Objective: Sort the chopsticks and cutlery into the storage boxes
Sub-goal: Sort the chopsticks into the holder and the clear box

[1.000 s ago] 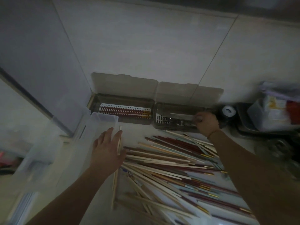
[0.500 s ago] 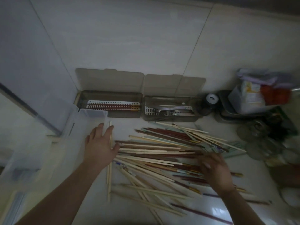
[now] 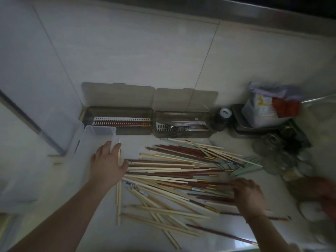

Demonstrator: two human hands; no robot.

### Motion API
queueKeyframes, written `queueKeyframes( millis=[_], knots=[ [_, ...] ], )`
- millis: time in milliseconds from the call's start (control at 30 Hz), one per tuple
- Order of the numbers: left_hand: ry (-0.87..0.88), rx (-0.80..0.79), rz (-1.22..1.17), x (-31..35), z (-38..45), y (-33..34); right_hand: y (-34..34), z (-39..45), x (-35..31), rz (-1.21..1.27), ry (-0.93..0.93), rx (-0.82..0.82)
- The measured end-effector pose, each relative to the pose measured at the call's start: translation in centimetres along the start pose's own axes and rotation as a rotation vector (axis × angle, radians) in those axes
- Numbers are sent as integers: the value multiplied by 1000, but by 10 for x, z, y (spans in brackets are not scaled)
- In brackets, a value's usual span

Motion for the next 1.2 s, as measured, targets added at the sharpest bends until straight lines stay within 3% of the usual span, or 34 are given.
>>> queueKeyframes(
  millis=[233, 433, 567, 633, 733, 833, 967, 1200],
  knots=[
    [-10, -8, 4, -2, 0, 1, 1, 2, 13, 31, 84, -69],
    [-22, -27, -39, -1, -1, -1, -5, 4, 38, 19, 289, -155],
    [-6, -27, -77, -1, -1, -2, -1, 10, 41, -90, 250, -224],
    [-1, -21, -79, -2, -1, -2, -6, 14, 40, -122, 185, -164],
    [5, -11, -81, -3, -1, -2, -19, 18, 31, -73, 18, 60],
    [10, -9, -100, -2, -1, -2, -36, 30, -12, 16, -130, 208],
    [16, 3, -128, -3, -2, -3, -60, 66, -124, 230, -365, 299],
    [33, 6, -115, -4, -3, -2, -80, 145, -297, 314, -582, 42]
  ],
)
Point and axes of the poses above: each hand's wrist, its own z-axis towards the middle knuckle, its own y-axis out of the palm, x = y × z, the point moved 7 cm from there along z, towards the middle knuckle, and after that the axes turned 14 degrees about -x, right-handed, at the moved point
